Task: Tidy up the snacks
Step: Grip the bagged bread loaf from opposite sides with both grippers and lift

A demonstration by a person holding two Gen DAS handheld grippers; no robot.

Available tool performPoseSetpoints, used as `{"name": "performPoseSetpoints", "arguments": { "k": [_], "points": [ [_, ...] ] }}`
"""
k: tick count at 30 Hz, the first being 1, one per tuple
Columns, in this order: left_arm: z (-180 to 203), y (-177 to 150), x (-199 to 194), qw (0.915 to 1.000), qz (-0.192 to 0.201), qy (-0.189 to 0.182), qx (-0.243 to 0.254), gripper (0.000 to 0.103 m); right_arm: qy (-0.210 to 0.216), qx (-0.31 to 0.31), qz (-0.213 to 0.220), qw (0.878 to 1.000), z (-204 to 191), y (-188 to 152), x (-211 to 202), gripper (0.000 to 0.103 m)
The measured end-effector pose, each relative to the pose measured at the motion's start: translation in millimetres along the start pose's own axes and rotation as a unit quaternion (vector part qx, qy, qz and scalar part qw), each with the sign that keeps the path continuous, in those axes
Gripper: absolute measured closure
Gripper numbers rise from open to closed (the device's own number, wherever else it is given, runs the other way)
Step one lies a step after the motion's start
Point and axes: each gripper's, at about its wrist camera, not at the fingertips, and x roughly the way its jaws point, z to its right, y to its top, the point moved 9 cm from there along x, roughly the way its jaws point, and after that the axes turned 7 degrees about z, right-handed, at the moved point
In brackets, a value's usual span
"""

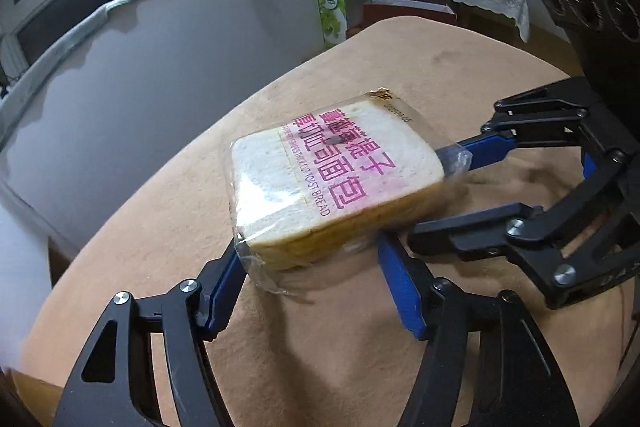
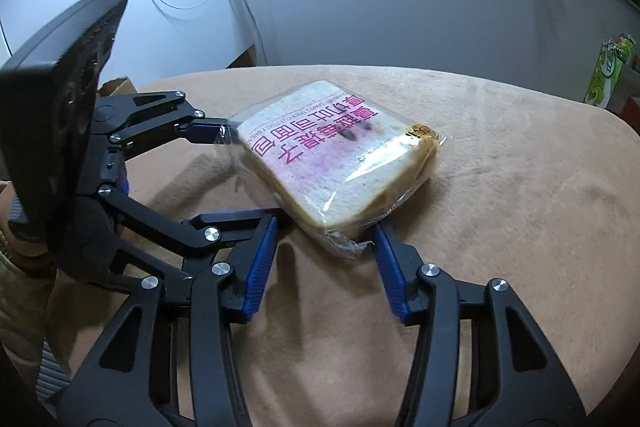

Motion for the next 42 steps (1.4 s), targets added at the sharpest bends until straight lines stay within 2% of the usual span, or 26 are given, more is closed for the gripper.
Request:
{"name": "performPoseSetpoints", "arguments": {
  "k": [4, 9, 17, 22, 25, 26, 28, 29, 30, 31, 33, 35, 39, 42],
  "points": [
    [-1.6, 0.8, -3.7, 0.9999, 0.008, 0.009, 0.012, 0.040, -0.006, -0.004, 0.002, 1.000, -0.9, 1.1, 0.0, 0.053],
    [4.0, 8.7, -17.8, 0.9976, 0.044, 0.045, 0.029, 0.040, -0.015, -0.021, 0.021, 0.999, -7.6, 3.6, -10.4, 0.056],
    [12.2, 9.3, -41.8, 0.9952, 0.061, 0.068, 0.034, 0.040, -0.010, -0.059, 0.039, 0.997, -25.4, -1.2, -35.1, 0.056],
    [28.8, 6.5, -62.6, 0.9966, 0.069, 0.044, 0.011, 0.040, 0.004, -0.057, 0.040, 0.998, -29.4, -13.6, -58.4, 0.056],
    [43.2, -4.0, -65.5, 0.9977, 0.057, 0.033, 0.018, 0.040, 0.003, -0.065, 0.031, 0.997, -25.2, -23.8, -64.8, 0.055],
    [48.9, -15.5, -60.4, 0.9987, 0.033, 0.029, 0.025, 0.037, 0.003, -0.065, 0.019, 0.998, -21.8, -29.5, -63.2, 0.053],
    [57.3, -33.1, -53.0, 0.9987, -0.001, 0.032, 0.039, 0.036, 0.014, -0.059, 0.003, 0.998, -15.2, -39.8, -62.8, 0.041],
    [59.3, -36.6, -56.5, 0.9989, 0.013, 0.031, 0.033, 0.036, 0.024, -0.056, 0.001, 0.998, -14.0, -43.8, -64.5, 0.038],
    [59.9, -37.0, -59.6, 0.9993, 0.019, 0.023, 0.023, 0.030, 0.040, -0.056, -0.001, 0.998, -14.3, -48.3, -67.2, 0.033],
    [58.9, -37.4, -62.0, 0.9996, 0.020, 0.015, 0.014, 0.027, 0.045, -0.056, 0.001, 0.997, -14.0, -50.1, -68.7, 0.033],
    [53.9, -32.2, -66.7, 0.9994, 0.032, 0.010, 0.000, 0.020, 0.040, -0.045, 0.017, 0.998, -6.4, -45.4, -71.4, 0.032],
    [43.1, -26.5, -59.8, 0.9993, 0.028, 0.013, -0.021, 0.020, 0.029, -0.026, 0.026, 0.999, 3.6, -37.2, -67.7, 0.032],
    [35.2, -17.6, -33.6, 0.9986, 0.004, -0.009, -0.053, 0.020, 0.056, 0.041, 0.026, 0.997, 13.0, -23.7, -52.9, 0.024],
    [44.0, -14.2, -20.4, 0.9984, -0.007, -0.032, -0.045, 0.020, 0.066, 0.061, 0.019, 0.996, 10.4, -17.1, -37.9, 0.023]
  ]
}}
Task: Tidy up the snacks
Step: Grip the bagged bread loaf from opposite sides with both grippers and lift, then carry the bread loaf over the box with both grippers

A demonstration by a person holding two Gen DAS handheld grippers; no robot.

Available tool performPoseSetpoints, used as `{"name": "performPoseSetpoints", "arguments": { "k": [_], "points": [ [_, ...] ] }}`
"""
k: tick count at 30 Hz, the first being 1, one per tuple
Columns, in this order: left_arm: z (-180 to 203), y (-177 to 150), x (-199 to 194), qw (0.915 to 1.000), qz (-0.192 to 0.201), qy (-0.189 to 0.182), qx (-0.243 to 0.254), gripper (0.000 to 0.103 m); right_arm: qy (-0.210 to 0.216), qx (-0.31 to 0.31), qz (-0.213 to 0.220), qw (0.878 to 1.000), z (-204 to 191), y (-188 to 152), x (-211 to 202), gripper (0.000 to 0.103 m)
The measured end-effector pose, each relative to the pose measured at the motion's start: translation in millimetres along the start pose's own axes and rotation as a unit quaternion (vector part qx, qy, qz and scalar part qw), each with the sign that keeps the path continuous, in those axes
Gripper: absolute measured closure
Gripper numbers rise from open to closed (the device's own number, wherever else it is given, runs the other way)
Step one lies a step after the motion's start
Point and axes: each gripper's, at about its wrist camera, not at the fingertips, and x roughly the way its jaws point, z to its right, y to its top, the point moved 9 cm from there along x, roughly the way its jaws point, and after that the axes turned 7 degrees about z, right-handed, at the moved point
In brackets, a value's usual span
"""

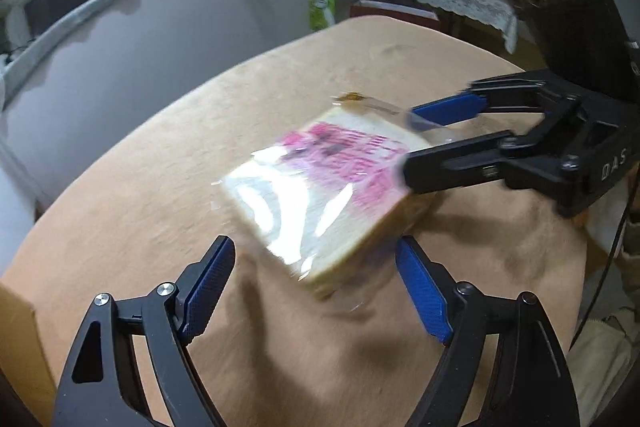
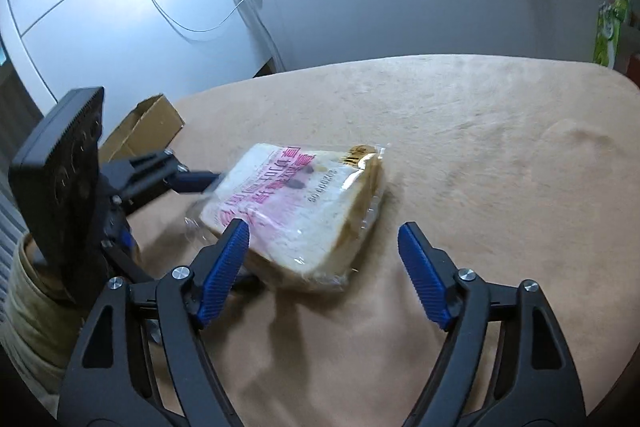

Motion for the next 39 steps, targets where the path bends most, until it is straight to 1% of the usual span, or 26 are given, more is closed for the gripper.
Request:
{"name": "performPoseSetpoints", "arguments": {
  "k": [2, 3, 6, 7, 11, 16, 20, 24, 28, 31, 39],
  "points": [
    [-0.1, 3.6, 5.6, 1.0000, -0.001, -0.002, -0.002, 0.020, 0.004, 0.003, -0.005, 1.000, -1.6, 0.4, 8.1, 0.026],
    [-0.7, 5.5, 6.6, 0.9999, 0.001, -0.008, -0.008, 0.020, 0.010, 0.004, -0.005, 1.000, -4.0, 0.7, 11.8, 0.030],
    [-2.7, 8.9, 3.3, 0.9996, 0.013, -0.010, -0.024, 0.021, 0.003, -0.010, 0.001, 1.000, -8.0, 0.6, 12.3, 0.035],
    [-2.7, 8.5, 1.3, 0.9996, 0.017, -0.006, -0.023, 0.021, 0.003, -0.012, 0.003, 1.000, -8.6, 0.1, 10.9, 0.036],
    [3.2, 13.4, -10.5, 0.9989, 0.039, 0.023, -0.008, 0.021, 0.002, -0.017, 0.015, 1.000, -14.3, 3.9, 5.5, 0.036],
    [6.6, 22.4, -37.6, 0.9959, 0.078, 0.033, -0.032, 0.021, 0.006, -0.028, 0.031, 0.999, -28.0, 10.9, -12.1, 0.036],
    [10.4, 22.0, -58.1, 0.9944, 0.089, 0.052, -0.023, 0.021, 0.014, -0.040, 0.045, 0.998, -44.2, 18.4, -28.4, 0.036],
    [13.9, 22.7, -75.0, 0.9926, 0.094, 0.076, -0.014, 0.021, 0.021, -0.060, 0.059, 0.996, -68.8, 26.5, -44.7, 0.036],
    [14.2, 19.3, -101.8, 0.9888, 0.112, 0.097, -0.022, 0.021, 0.031, -0.081, 0.068, 0.994, -96.3, 32.0, -54.9, 0.036],
    [12.7, 13.3, -123.2, 0.9849, 0.122, 0.120, -0.027, 0.021, 0.040, -0.099, 0.070, 0.992, -120.3, 33.6, -58.4, 0.036],
    [-5.5, -10.5, -174.5, 0.9745, 0.142, 0.167, -0.047, 0.021, 0.070, -0.135, 0.071, 0.986, -184.6, 38.5, -47.1, 0.036]
  ]
}}
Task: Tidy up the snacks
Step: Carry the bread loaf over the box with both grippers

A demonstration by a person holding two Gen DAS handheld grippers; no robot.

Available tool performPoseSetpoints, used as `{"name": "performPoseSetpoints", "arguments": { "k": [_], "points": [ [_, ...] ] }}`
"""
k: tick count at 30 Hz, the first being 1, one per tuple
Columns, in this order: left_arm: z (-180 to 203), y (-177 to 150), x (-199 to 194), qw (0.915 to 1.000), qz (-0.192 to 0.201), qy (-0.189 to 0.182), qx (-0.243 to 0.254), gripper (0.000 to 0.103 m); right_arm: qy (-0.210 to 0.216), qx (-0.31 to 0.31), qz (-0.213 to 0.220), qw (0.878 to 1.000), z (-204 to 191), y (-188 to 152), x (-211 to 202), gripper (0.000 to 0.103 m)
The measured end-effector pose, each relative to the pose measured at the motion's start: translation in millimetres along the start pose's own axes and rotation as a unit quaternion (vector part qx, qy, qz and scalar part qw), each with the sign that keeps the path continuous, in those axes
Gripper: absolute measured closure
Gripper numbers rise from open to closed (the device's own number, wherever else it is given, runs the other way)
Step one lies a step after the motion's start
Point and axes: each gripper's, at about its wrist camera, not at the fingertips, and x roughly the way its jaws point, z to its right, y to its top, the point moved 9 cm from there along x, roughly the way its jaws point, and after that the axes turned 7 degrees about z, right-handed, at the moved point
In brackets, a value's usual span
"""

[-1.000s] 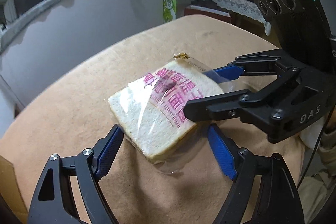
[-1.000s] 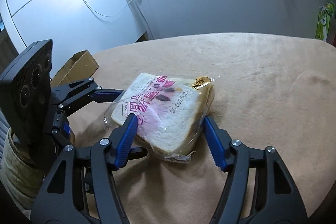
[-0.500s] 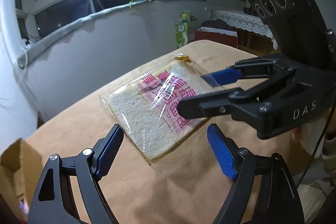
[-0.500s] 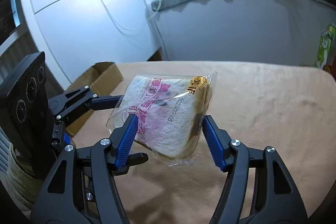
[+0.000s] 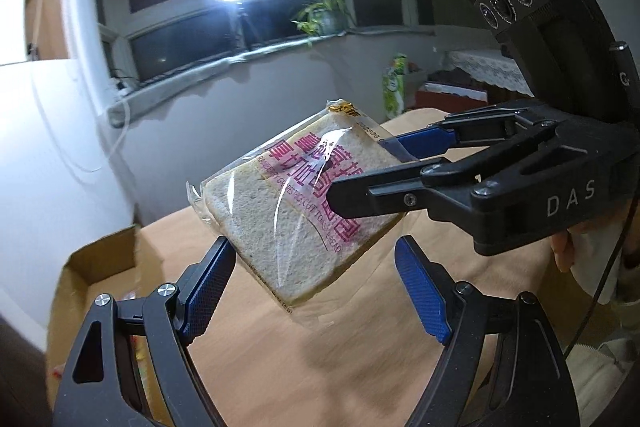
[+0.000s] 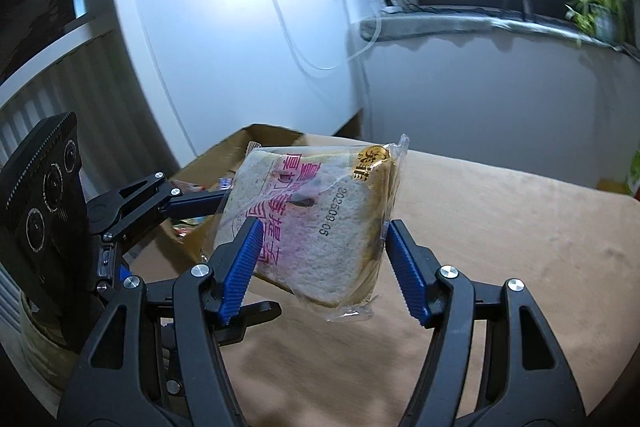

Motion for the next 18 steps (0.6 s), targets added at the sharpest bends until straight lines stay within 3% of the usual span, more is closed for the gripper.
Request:
{"name": "performPoseSetpoints", "arguments": {
  "k": [18],
  "points": [
    [-95.1, -45.9, -69.8, 0.9923, -0.002, 0.108, -0.061, 0.021, 0.093, -0.069, -0.033, 0.993, -119.3, 5.8, 75.2, 0.036]
  ]
}}
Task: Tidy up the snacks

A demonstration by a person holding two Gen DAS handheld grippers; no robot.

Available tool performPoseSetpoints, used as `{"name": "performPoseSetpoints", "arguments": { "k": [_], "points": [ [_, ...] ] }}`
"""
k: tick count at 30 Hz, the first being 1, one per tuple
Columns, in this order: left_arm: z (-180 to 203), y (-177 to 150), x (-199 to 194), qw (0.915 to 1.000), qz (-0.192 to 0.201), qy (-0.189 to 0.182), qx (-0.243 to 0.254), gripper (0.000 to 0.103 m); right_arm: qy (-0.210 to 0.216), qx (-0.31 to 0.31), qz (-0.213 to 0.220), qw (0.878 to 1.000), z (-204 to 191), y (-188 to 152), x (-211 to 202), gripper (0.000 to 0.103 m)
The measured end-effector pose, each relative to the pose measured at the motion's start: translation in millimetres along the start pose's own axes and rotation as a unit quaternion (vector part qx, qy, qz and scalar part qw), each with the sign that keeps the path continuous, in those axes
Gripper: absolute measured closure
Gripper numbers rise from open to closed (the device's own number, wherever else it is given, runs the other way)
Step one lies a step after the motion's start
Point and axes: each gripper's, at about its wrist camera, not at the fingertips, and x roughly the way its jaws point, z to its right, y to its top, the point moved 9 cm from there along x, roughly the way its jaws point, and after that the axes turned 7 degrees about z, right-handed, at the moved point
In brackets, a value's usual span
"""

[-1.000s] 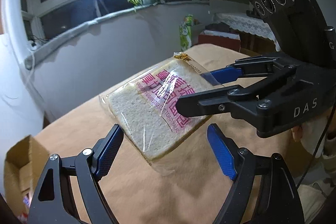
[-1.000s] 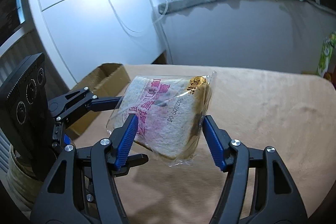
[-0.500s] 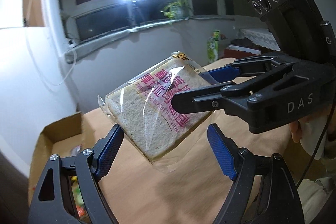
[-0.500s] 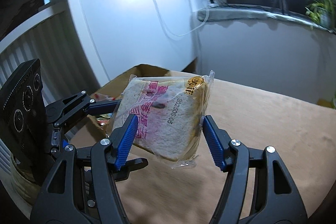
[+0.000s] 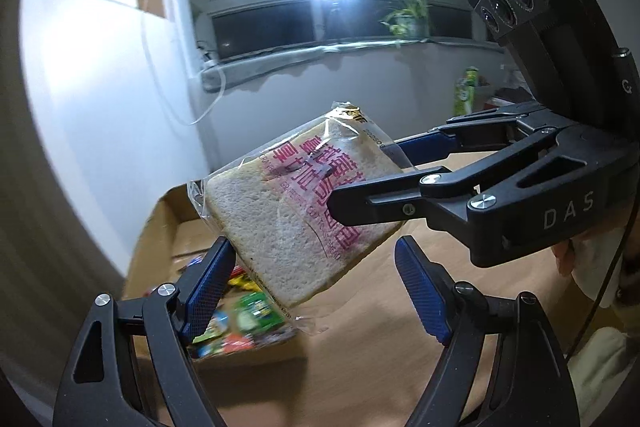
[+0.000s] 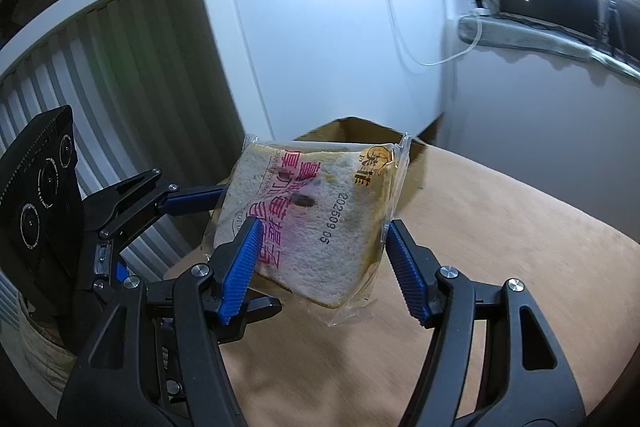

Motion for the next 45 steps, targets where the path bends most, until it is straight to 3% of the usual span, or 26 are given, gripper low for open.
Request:
{"name": "performPoseSetpoints", "arguments": {
  "k": [8, 11, 13, 17, 19, 20, 25, 28, 34, 45],
  "points": [
    [-58.7, -16.0, 4.2, 0.9985, -0.015, 0.041, -0.031, 0.021, 0.032, -0.029, -0.013, 0.999, -23.0, 26.5, 65.9, 0.036],
    [-87.5, -35.7, 12.9, 0.9940, -0.044, 0.089, -0.046, 0.020, 0.000, -0.033, -0.018, 0.999, -13.4, 27.9, 85.2, 0.036],
    [-100.4, -47.9, 6.1, 0.9907, -0.043, 0.104, -0.076, 0.020, -0.015, -0.036, -0.002, 0.999, -9.7, 23.3, 78.3, 0.021],
    [-111.0, -61.6, -11.7, 0.9854, -0.026, 0.125, -0.113, 0.000, -0.057, -0.045, 0.036, 0.997, -3.3, 12.0, 54.9, 0.013],
    [-113.4, -62.1, -15.9, 0.9829, -0.023, 0.133, -0.125, 0.000, -0.083, -0.042, 0.057, 0.994, 5.4, 7.0, 38.9, 0.000],
    [-112.8, -60.4, -18.8, 0.9818, -0.021, 0.132, -0.135, 0.000, -0.099, -0.040, 0.065, 0.992, 10.9, 5.1, 31.5, 0.000],
    [-101.7, -37.7, -26.7, 0.9787, 0.030, 0.110, -0.171, 0.000, -0.194, -0.036, 0.087, 0.976, 47.1, -6.8, -8.8, 0.000],
    [-89.7, -20.8, -24.1, 0.9765, 0.055, 0.101, -0.182, 0.000, -0.221, -0.020, 0.094, 0.970, 65.8, -16.6, -32.3, 0.000],
    [-51.8, 3.5, -14.1, 0.9797, 0.056, 0.092, -0.169, 0.000, -0.278, 0.011, 0.110, 0.954, 99.7, -36.0, -82.0, 0.000],
    [25.1, 42.6, 6.3, 0.9882, 0.062, 0.063, -0.125, 0.000, -0.331, 0.036, 0.135, 0.933, 134.4, -52.2, -166.4, 0.000]
  ]
}}
